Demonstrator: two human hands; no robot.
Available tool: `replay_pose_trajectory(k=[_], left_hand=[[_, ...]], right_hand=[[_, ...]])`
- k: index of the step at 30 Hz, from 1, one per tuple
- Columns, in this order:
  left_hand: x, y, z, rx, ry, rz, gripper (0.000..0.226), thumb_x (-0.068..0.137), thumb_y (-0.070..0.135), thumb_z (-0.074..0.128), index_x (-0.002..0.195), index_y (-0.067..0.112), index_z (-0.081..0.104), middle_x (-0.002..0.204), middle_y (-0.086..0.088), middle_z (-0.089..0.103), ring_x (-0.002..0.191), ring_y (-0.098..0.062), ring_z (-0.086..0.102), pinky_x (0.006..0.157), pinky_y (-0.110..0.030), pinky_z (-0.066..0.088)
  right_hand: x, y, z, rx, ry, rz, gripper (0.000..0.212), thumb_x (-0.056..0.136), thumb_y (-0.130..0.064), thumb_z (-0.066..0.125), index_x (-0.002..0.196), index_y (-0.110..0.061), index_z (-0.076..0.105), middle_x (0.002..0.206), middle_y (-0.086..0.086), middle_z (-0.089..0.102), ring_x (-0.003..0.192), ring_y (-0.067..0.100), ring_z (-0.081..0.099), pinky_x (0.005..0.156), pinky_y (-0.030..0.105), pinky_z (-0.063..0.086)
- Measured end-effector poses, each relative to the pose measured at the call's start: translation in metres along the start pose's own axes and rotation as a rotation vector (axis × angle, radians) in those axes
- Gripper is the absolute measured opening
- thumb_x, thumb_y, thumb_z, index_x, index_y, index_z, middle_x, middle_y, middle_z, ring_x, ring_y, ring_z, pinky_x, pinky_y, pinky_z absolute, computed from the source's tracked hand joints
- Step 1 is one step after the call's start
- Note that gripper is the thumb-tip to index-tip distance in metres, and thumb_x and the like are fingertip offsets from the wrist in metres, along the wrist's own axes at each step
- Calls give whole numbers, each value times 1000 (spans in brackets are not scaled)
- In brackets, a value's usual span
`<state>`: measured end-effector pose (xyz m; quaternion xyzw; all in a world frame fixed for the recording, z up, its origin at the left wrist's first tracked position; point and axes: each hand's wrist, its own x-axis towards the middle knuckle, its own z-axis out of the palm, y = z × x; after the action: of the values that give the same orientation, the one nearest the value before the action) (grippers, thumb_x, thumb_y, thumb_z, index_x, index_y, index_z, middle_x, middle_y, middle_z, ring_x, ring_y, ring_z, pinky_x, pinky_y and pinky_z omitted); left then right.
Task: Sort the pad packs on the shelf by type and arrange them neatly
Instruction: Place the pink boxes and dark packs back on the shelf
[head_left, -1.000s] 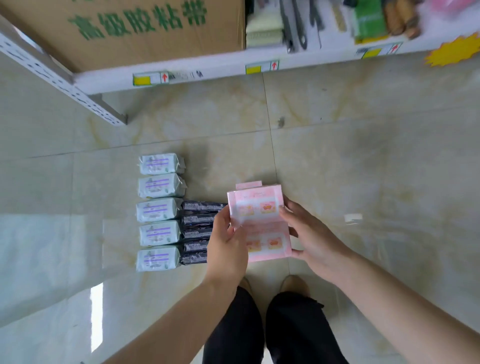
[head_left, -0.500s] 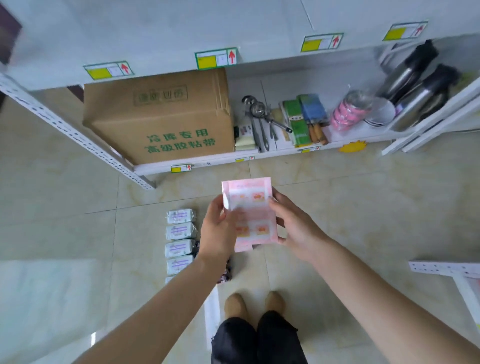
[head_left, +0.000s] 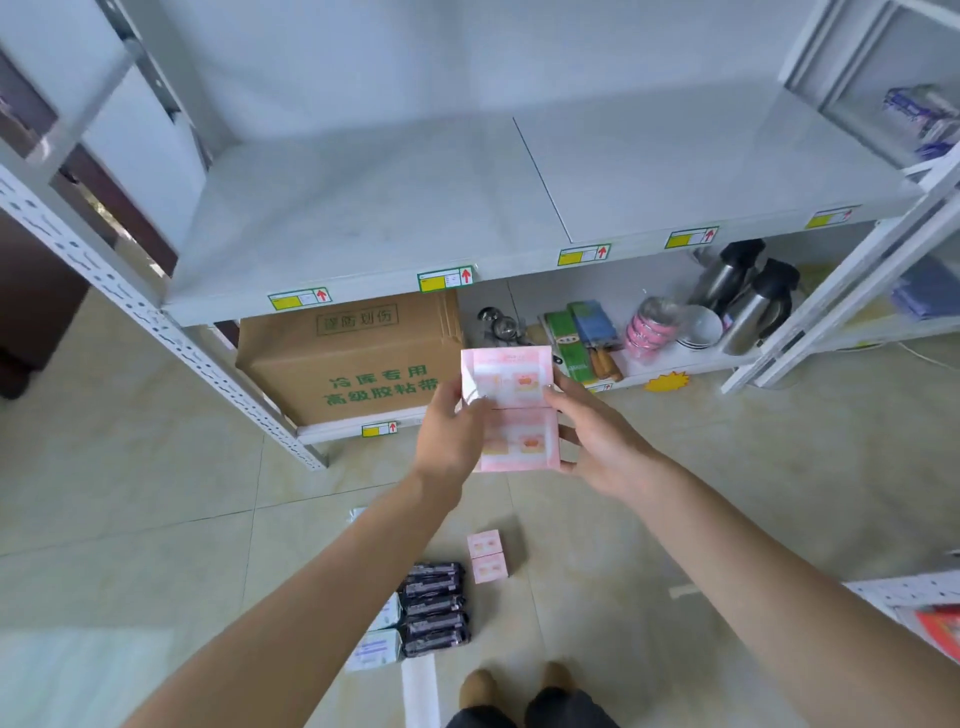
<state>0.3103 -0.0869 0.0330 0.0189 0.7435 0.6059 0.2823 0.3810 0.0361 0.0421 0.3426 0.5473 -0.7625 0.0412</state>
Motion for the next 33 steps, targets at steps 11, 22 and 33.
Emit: replay_pose_trajectory(k=[11, 22, 33], left_hand=[[25, 41, 25, 19, -4, 42, 21, 90, 11, 48, 109, 20, 52, 104, -4, 62, 84, -20, 59, 62, -24, 45], [101, 93, 99, -66, 88, -52, 32, 90, 0, 36, 84, 23, 57, 68, 11, 61, 55, -2, 56, 48, -18, 43], [228, 130, 105, -157, 128, -178, 30, 91, -1, 37, 114, 12, 53, 84, -3, 59, 73, -20, 57, 79, -37, 49]], right_hand=[[20, -40, -28, -3, -9, -54, 16, 91, -25, 51, 96, -36, 60, 87, -12, 62, 82, 11, 58, 73, 32, 44], [114, -110, -99, -94, -145, 11, 19, 93, -22, 48, 98, -35, 60, 96, -5, 62, 85, 14, 59, 72, 34, 49], [233, -173, -105, -128, -217, 121, 12, 91, -32, 49, 94, -29, 60, 98, 2, 61, 94, 24, 59, 95, 49, 41]])
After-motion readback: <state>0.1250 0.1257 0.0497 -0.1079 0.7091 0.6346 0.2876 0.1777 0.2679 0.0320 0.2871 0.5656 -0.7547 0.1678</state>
